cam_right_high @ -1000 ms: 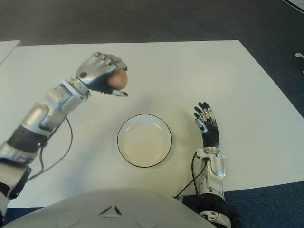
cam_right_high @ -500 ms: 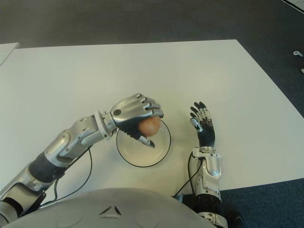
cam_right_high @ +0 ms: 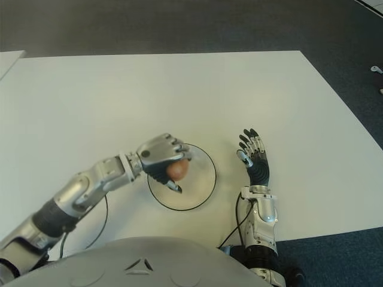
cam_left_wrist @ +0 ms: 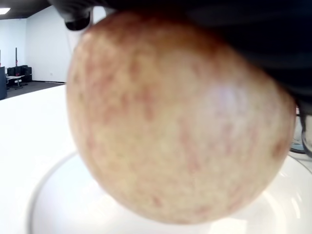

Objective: Put the apples into the plate.

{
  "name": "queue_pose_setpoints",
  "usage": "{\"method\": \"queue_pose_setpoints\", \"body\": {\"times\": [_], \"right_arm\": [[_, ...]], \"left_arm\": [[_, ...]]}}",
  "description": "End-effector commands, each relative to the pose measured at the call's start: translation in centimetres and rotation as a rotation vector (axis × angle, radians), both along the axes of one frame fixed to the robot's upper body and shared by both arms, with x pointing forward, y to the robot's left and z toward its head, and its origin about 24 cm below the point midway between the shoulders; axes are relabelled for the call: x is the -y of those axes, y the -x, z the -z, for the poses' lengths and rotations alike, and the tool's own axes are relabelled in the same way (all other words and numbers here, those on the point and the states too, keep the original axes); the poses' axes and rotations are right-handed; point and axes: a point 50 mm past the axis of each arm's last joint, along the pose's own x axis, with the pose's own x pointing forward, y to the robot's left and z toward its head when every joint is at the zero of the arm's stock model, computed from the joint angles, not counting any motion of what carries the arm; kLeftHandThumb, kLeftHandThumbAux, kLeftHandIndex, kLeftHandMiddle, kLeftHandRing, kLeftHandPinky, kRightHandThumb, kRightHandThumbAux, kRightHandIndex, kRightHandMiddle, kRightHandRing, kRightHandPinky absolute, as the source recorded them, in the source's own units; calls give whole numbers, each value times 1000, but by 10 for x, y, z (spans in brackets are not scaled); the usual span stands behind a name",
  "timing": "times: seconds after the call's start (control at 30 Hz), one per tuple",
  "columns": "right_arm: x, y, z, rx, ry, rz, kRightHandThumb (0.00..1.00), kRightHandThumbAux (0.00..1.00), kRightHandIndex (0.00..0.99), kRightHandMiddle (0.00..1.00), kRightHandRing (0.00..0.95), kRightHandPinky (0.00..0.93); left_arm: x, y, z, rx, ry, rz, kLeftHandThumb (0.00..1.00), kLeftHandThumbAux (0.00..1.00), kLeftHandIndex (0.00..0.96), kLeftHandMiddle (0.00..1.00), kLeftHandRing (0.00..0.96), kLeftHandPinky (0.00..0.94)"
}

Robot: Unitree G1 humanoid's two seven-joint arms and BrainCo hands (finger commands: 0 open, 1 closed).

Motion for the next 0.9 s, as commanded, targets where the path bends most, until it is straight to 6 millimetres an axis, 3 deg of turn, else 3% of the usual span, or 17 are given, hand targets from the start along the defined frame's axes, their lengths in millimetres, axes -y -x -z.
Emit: {"method": "queue_pose_setpoints", "body": {"times": [0.03, 0.43, 0.9], "right_arm": [[-11, 23, 31, -146, -54, 21, 166, 560, 58, 133, 125, 134], [-12, 22, 30, -131, -60, 21, 165, 565, 62, 132, 127, 154], [-12, 25, 28, -131, -78, 46, 195, 540, 72, 148, 149, 168]], "left_arm": [[0, 7, 4, -27, 7, -26, 750, 693, 444, 831, 838, 837], [-5, 6, 29, 10, -29, -41, 750, 690, 446, 813, 828, 820], [-5, 4, 26, -1, -85, -14, 749, 688, 446, 799, 817, 818]]}}
